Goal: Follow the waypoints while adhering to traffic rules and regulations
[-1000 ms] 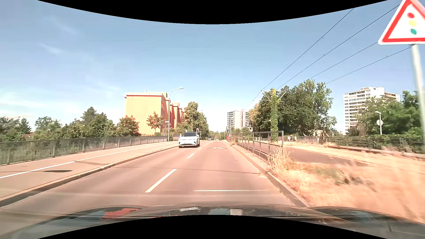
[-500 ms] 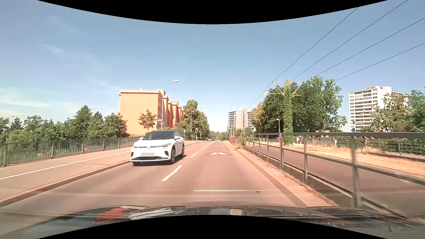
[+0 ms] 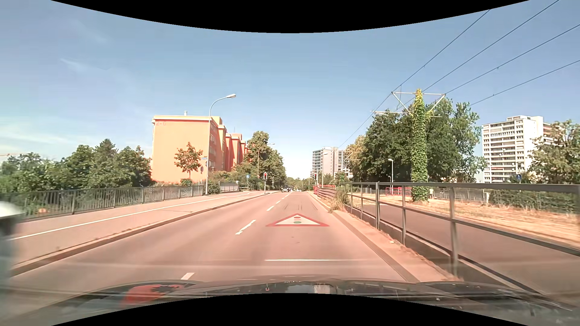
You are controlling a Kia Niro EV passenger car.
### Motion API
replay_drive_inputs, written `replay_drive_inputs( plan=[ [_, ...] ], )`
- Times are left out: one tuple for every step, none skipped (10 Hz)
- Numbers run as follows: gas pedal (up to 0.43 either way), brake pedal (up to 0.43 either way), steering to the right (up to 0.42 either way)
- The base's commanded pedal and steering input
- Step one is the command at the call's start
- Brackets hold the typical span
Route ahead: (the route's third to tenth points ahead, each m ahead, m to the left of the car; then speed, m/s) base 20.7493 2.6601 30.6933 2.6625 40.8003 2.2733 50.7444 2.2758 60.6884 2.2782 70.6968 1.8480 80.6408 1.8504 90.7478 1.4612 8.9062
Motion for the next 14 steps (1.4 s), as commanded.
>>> replay_drive_inputs(
  plan=[
    [0.0,0.171,0.0],
    [0.0,0.171,0.0],
    [0.0,0.171,0.0],
    [0.0,0.171,0.0],
    [0.0,0.171,0.0],
    [0.0,0.171,0.0],
    [0.0,0.177,0.0],
    [0.0,0.171,0.0],
    [0.0,0.171,0.0],
    [0.0,0.171,-0.001],
    [0.0,0.177,0.0],
    [0.0,0.177,0.0],
    [0.0,0.177,0.0],
    [0.0,0.171,0.0]
  ],
)
